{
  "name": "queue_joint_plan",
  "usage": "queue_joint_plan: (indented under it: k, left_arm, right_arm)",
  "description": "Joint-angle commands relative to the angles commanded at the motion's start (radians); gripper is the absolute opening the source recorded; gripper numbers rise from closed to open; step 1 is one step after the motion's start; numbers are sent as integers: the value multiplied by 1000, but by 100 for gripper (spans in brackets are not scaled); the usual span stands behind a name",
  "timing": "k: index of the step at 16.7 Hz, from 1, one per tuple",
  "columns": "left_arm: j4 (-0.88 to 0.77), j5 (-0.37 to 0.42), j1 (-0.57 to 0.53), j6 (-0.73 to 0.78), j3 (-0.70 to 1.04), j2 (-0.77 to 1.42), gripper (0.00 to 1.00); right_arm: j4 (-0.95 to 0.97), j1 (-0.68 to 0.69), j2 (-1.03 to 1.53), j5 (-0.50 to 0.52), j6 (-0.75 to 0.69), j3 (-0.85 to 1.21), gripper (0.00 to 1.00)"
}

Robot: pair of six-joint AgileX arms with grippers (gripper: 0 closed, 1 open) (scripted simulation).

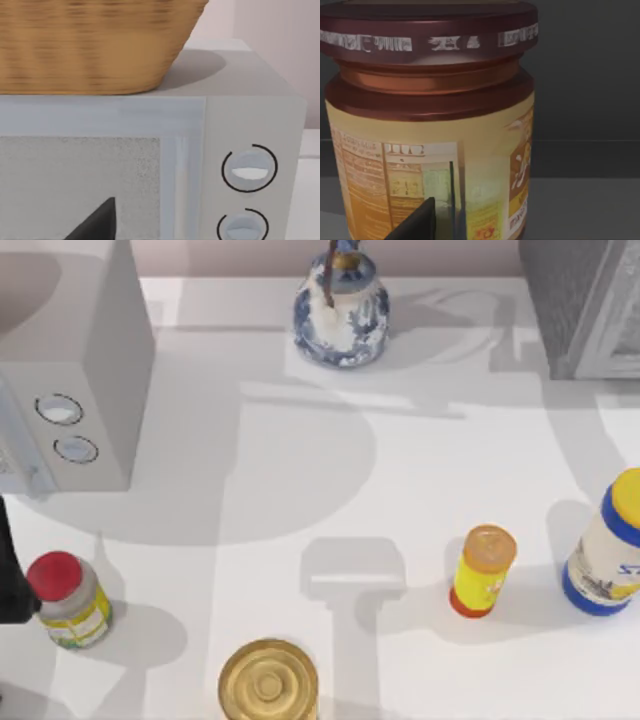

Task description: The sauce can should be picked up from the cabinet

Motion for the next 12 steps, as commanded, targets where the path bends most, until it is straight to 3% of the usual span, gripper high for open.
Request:
queue_joint_plan:
  k: [3, 9, 12]
  left_arm:
    - [0, 0, 0, 0, 0, 0, 100]
    - [0, 0, 0, 0, 0, 0, 100]
    - [0, 0, 0, 0, 0, 0, 100]
  right_arm:
    - [7, 13, 10, 16, 1, 7, 100]
    - [43, 178, 66, 189, -2, 30, 100]
    - [48, 187, 70, 198, -2, 29, 100]
